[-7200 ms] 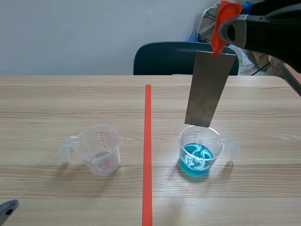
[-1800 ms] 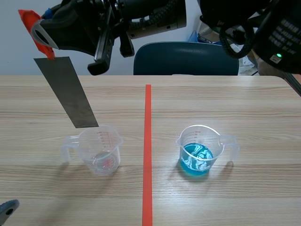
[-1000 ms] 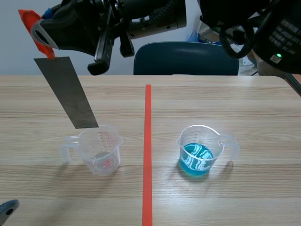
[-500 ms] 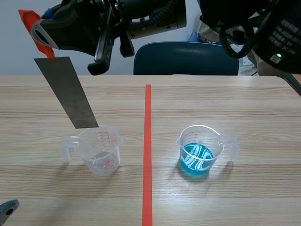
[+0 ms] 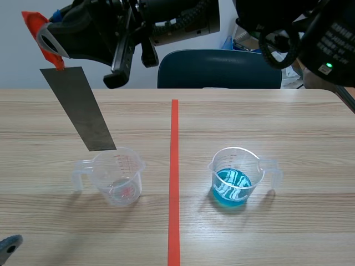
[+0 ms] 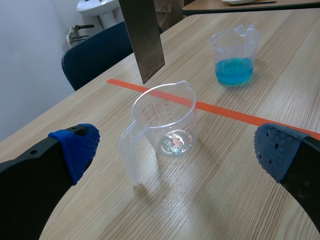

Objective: Do the redox reaction experiment

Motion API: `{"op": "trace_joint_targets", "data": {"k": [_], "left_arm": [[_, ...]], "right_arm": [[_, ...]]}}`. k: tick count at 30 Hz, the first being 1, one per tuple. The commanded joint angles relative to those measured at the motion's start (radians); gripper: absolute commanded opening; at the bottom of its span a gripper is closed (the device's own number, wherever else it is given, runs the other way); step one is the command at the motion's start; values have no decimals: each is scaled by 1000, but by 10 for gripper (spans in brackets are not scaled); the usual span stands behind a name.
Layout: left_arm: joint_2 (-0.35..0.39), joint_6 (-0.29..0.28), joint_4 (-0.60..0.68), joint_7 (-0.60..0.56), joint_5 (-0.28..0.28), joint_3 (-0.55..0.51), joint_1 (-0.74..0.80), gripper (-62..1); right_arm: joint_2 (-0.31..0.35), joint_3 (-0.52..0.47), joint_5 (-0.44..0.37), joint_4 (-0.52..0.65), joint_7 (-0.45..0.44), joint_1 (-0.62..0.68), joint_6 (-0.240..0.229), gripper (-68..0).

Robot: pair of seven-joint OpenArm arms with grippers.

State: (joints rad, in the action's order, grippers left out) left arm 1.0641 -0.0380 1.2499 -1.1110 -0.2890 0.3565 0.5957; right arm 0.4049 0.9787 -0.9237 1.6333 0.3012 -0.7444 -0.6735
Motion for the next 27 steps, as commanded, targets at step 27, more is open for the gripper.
{"op": "trace_joint_targets", "data": {"k": [27], "left_arm": [[-3, -2, 19, -15, -6, -11, 3, 14]], "right_arm": [[-44, 64, 77, -153, -130, 14, 0, -669]]}}
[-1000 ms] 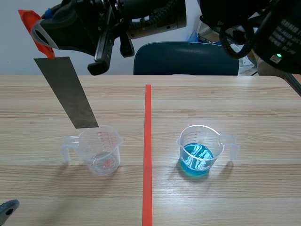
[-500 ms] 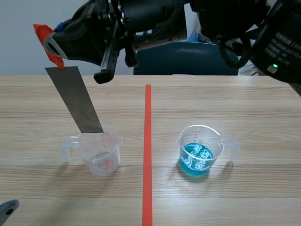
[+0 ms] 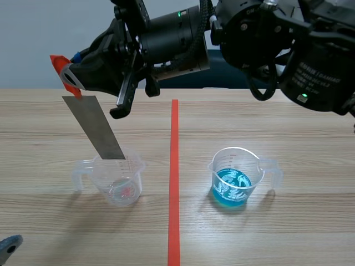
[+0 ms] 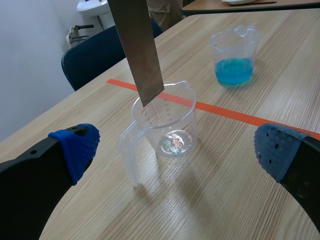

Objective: Do the redox reaction experiment

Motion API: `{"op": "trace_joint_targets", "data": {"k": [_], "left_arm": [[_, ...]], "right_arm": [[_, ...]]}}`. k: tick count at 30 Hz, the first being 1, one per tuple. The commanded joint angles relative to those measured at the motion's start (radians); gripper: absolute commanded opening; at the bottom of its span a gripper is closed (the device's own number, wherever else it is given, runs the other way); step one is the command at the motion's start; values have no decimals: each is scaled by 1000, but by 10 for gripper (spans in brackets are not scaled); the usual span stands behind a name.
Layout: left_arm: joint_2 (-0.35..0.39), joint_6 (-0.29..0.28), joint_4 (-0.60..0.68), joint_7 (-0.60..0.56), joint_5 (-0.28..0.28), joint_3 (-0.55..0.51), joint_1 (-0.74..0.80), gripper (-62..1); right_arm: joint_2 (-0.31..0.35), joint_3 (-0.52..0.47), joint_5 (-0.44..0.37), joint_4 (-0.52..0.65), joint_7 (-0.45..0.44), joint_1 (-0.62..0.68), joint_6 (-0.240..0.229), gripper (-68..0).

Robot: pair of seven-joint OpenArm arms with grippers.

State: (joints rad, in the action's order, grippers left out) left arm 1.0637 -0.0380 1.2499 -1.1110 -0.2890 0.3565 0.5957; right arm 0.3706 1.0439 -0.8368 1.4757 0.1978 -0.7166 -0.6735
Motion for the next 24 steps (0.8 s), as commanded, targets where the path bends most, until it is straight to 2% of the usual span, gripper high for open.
{"op": "trace_joint_targets", "data": {"k": [1, 13, 24], "left_arm": [[-2, -2, 19, -15, -6, -11, 3, 14], [-2, -2, 19, -15, -6, -11, 3, 14], [-2, -2, 19, -14, -6, -11, 3, 14]], "right_arm": [[-14, 0, -3, -3, -29, -14, 0, -669], [-62, 24, 55, -148, -105, 6, 0, -669], [-66, 94, 167, -230, -255, 18, 1, -669]]}}
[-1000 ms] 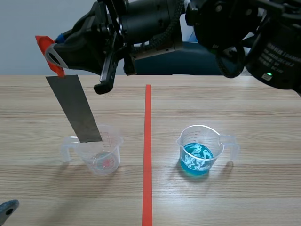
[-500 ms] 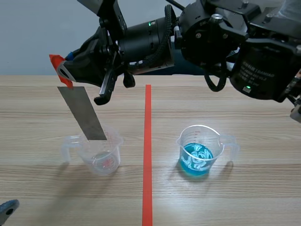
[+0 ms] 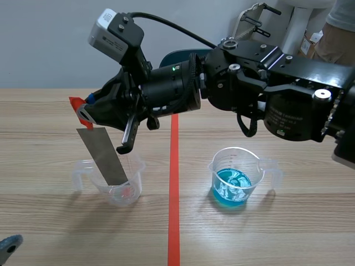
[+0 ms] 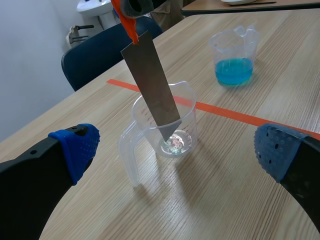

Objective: Do the redox reaction experiment

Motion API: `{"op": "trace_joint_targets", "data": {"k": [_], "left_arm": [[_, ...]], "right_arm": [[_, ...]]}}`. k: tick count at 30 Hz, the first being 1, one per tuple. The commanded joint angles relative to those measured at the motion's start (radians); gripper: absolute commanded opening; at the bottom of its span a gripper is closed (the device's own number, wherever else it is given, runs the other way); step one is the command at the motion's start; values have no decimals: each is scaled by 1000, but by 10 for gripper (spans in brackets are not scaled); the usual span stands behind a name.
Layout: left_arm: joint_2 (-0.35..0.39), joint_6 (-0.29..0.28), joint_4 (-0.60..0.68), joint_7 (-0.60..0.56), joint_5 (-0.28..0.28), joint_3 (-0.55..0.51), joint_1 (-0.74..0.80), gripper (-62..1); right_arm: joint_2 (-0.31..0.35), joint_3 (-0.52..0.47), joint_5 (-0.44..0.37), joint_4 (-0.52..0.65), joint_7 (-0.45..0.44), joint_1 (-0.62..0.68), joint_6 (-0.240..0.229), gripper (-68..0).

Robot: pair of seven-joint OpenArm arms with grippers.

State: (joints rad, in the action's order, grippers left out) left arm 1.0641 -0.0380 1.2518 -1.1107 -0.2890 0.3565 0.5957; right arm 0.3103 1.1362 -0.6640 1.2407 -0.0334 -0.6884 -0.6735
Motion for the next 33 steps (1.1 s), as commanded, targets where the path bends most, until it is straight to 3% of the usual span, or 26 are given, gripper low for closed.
{"op": "trace_joint_targets", "data": {"k": [1, 9, 12, 22, 33], "left_arm": [[-3, -2, 17, -15, -6, -11, 3, 14], [-3, -2, 17, -15, -6, -11, 3, 14], [-3, -2, 17, -15, -6, -11, 3, 14], [-3, -2, 17, -14, -6, -11, 3, 14], [-3, -2, 17, -15, -6, -11, 3, 14]], "right_arm": [[-6, 3, 11, 0, -34, -7, 1, -669], [-6, 5, 66, -29, -80, 12, 5, -669], [-6, 11, 116, -32, -106, 12, 32, -669], [-6, 11, 209, -39, -131, 13, 31, -669], [-6, 11, 216, -39, -126, 13, 31, -669]]}}
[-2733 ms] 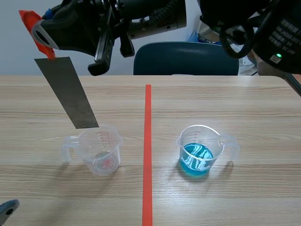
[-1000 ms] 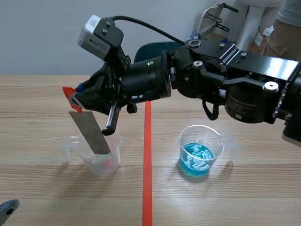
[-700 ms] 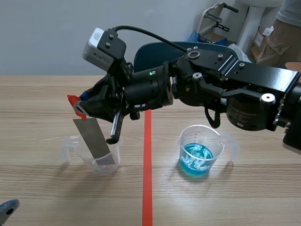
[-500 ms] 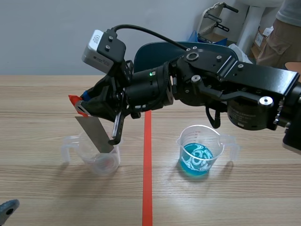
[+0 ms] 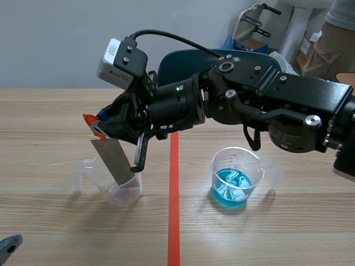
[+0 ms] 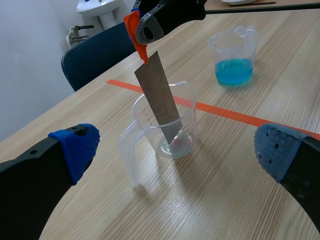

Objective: Do the redox reaction experiment

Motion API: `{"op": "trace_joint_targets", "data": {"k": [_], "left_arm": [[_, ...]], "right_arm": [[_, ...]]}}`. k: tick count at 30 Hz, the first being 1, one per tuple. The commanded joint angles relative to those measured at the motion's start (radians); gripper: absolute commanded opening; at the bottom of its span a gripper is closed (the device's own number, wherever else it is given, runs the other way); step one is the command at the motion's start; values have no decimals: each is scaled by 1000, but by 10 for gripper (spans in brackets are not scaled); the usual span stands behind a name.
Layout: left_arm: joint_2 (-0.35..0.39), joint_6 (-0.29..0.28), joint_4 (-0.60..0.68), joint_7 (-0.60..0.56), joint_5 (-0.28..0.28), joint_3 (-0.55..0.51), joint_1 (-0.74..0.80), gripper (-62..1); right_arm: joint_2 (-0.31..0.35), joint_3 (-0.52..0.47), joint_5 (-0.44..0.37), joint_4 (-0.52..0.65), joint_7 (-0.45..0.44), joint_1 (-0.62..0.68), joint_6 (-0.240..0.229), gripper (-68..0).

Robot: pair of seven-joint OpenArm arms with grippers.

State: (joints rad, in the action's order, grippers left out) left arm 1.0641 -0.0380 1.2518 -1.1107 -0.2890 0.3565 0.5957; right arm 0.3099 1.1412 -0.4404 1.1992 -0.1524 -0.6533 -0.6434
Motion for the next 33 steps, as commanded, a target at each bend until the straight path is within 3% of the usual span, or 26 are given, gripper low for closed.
{"op": "trace_joint_targets", "data": {"k": [1, 13, 16, 19, 22, 25, 33], "left_arm": [[-3, -2, 17, -15, -6, -11, 3, 14], [-3, -2, 17, -14, -6, -11, 3, 14], [-3, -2, 17, -14, -6, -11, 3, 14], [-3, -2, 17, -14, -6, -11, 3, 14], [-3, -2, 17, -15, -6, -11, 3, 14], [-3, -2, 17, -15, -6, -11, 3, 14], [-3, -2, 17, -14, -6, -11, 3, 14]], "right_arm": [[-5, 6, -7, 3, -7, -23, 0, -669], [-5, 6, -7, 3, 5, -23, -8, -646], [-5, 6, -7, 3, 21, -23, -11, -499], [-5, 6, -8, 3, 30, -23, -12, -281], [-6, 6, -12, 3, 31, -22, -13, -160], [-6, 6, -12, 3, 35, -22, -44, 1], [-6, 6, -12, 3, 38, -22, -79, 4]]}}
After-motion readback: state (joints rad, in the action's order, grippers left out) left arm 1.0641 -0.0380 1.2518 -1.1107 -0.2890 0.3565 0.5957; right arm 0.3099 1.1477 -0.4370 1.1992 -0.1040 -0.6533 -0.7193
